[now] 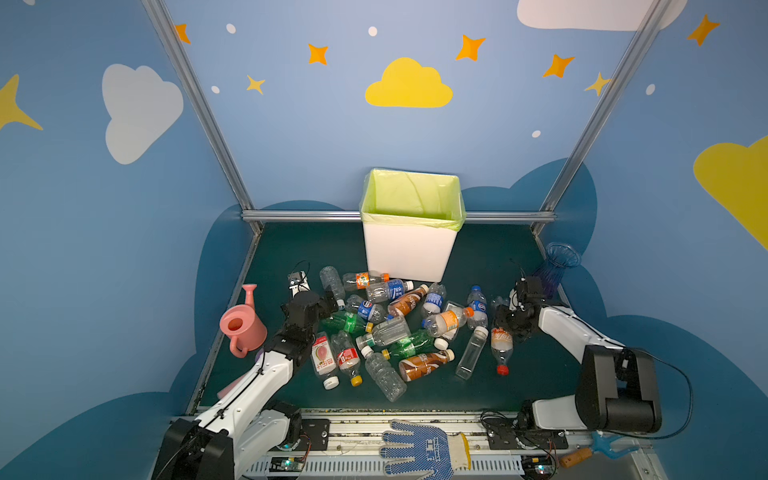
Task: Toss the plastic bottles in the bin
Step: 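Lift the bottle with the right gripper over the bin and release it, then return the right gripper to the pile while the left gripper lowers onto a clear bottle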
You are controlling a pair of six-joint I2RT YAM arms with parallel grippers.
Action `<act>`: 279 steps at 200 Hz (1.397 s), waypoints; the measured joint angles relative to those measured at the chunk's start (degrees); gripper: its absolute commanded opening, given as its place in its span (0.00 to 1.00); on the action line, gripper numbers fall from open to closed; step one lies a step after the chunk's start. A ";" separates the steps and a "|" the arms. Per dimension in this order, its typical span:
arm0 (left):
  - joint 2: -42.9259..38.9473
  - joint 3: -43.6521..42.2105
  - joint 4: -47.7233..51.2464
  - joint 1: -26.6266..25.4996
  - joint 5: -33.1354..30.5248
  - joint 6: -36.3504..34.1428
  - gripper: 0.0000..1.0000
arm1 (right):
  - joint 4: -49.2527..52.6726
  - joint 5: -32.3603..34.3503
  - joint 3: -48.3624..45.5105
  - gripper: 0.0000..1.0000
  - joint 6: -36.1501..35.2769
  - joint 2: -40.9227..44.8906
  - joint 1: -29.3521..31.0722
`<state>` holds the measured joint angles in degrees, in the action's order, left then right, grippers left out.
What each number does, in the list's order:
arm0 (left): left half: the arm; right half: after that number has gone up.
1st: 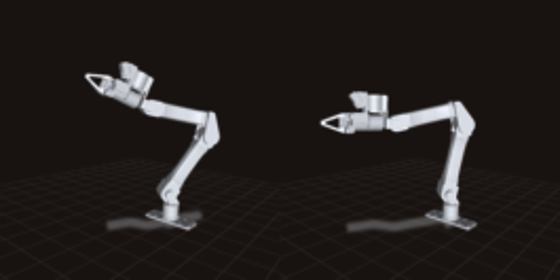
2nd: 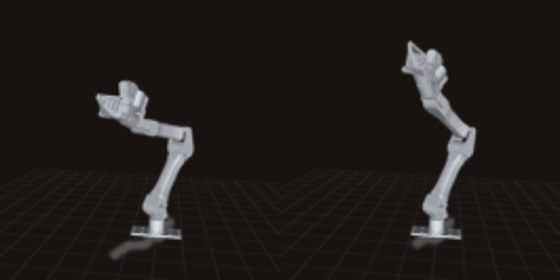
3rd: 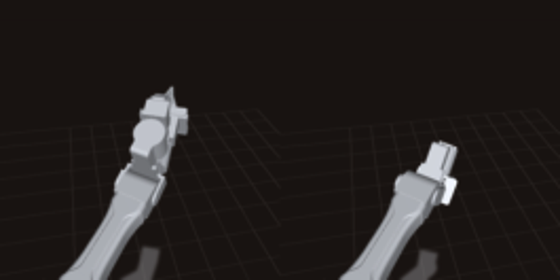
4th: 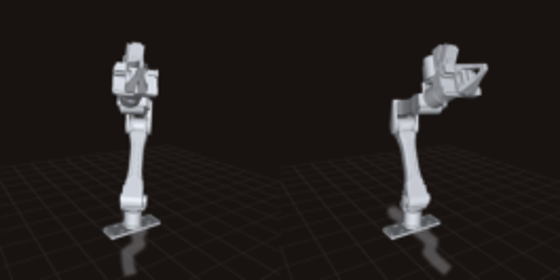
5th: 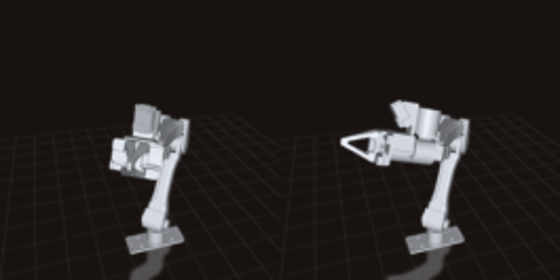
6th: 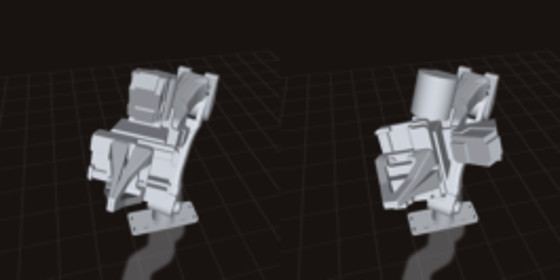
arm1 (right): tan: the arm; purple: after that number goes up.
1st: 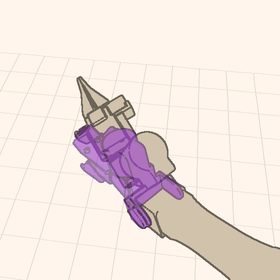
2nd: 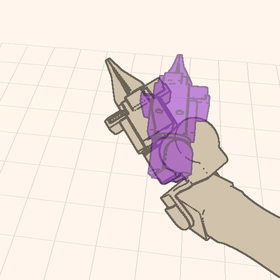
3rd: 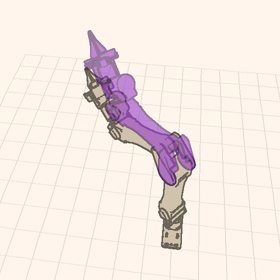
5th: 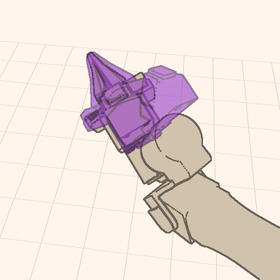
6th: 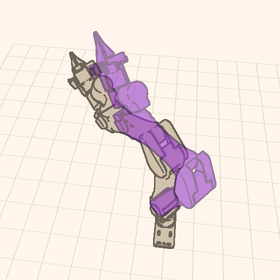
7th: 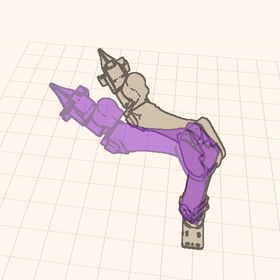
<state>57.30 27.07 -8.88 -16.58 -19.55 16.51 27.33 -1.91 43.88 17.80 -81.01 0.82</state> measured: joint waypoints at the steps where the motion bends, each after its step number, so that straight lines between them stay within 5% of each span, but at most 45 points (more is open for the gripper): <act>1: 0.00 0.00 0.02 0.00 -0.02 0.02 1.00 | -0.02 0.00 0.09 0.51 -0.04 0.00 0.00; 36: -0.11 -0.04 0.35 0.00 -1.11 0.92 1.00 | 2.10 -1.64 3.32 0.42 -0.83 1.14 -0.26; 69: -0.09 -0.04 1.36 0.07 -3.28 2.97 1.00 | 4.17 -3.21 18.01 0.39 -1.68 9.22 -0.31; 100: -0.09 -0.04 2.29 0.46 -4.00 4.83 1.00 | -4.44 -3.69 35.21 0.38 1.11 17.27 -0.31; 132: -0.09 -0.04 3.02 0.83 -4.07 6.51 1.00 | -17.55 -6.69 46.69 0.40 8.59 16.06 1.33; 167: -0.07 0.00 3.98 0.94 -3.39 7.80 1.00 | -22.21 -12.00 64.02 0.53 12.66 -3.50 11.10; 187: 0.48 0.50 5.05 1.01 -2.84 8.57 1.00 | -14.27 -15.21 84.02 0.76 10.05 -23.15 16.68; 205: 1.49 2.05 7.04 1.11 -2.47 9.18 1.00 | -4.48 -16.17 97.13 0.87 7.61 -36.89 19.65; 234: 1.55 4.57 10.23 1.20 -2.45 10.12 1.00 | 2.82 -15.26 93.53 0.94 6.36 -38.80 19.80; 279: 1.42 4.74 11.43 1.42 -2.86 11.23 1.00 | -2.51 -11.58 72.43 0.95 5.29 -13.16 15.02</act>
<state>58.72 31.81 2.55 -15.16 -22.41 27.75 24.82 -13.50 116.31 23.09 -94.17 15.84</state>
